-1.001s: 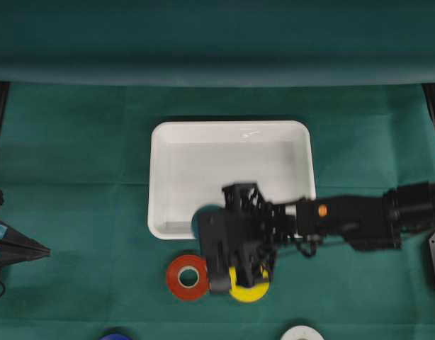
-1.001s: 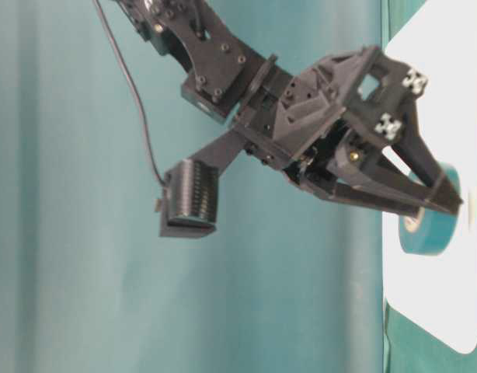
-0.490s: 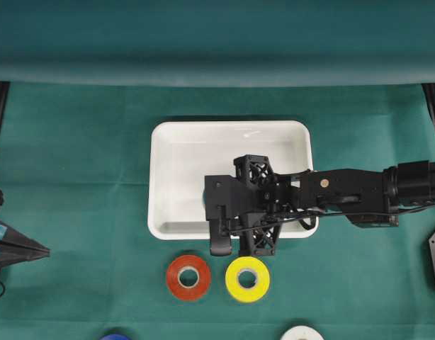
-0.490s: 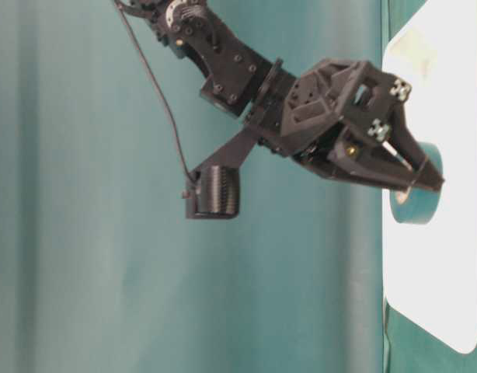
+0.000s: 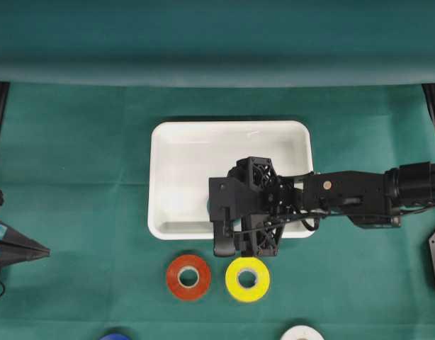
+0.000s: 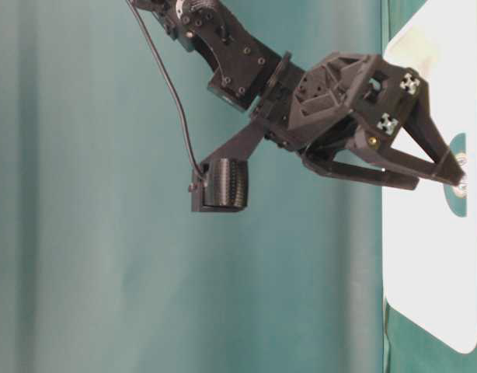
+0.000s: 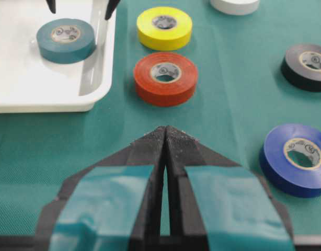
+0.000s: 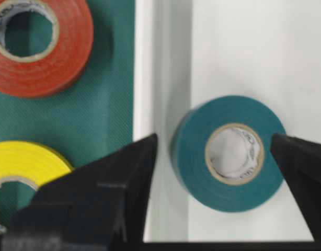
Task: Put the tape into the white case with the right arm.
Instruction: 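Lower the teal roll into the tray and open the right gripper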
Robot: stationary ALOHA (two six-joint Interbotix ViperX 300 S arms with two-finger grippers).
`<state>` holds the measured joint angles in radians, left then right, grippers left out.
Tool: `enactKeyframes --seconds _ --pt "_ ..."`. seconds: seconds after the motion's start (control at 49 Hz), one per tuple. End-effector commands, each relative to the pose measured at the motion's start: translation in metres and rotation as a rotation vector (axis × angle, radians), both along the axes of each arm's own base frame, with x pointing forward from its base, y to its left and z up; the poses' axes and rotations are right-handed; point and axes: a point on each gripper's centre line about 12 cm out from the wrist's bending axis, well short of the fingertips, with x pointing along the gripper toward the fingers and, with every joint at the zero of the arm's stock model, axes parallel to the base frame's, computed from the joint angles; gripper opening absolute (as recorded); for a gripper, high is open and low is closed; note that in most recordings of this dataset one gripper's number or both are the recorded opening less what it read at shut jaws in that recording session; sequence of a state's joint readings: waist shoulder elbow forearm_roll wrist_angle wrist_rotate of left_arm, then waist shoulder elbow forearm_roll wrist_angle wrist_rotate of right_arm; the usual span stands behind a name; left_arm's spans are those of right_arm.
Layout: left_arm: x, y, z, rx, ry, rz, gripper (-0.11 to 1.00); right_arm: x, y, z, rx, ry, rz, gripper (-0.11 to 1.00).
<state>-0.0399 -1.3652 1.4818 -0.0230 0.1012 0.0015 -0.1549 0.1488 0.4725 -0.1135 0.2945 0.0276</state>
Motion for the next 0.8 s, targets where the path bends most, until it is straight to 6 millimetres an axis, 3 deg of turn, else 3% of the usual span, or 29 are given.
enactKeyframes --seconds 0.0,0.266,0.429,0.613,0.776 --pt "0.001 0.0 0.004 0.0 -0.009 0.003 0.0 0.002 0.0 0.021 -0.009 -0.062 0.001 0.77" --pt "0.001 0.0 0.004 0.0 -0.009 0.003 0.0 0.003 0.0 0.023 -0.015 -0.071 0.005 0.75" --pt "0.001 0.0 0.004 0.0 -0.009 0.003 0.0 -0.008 0.001 0.029 -0.017 -0.066 0.005 0.75" --pt "0.001 0.0 0.004 -0.002 -0.009 0.004 0.0 -0.042 0.006 0.033 -0.014 -0.057 0.003 0.75" --pt "0.001 0.0 0.004 0.0 -0.009 0.003 0.0 -0.084 0.013 0.031 -0.011 -0.045 0.003 0.75"
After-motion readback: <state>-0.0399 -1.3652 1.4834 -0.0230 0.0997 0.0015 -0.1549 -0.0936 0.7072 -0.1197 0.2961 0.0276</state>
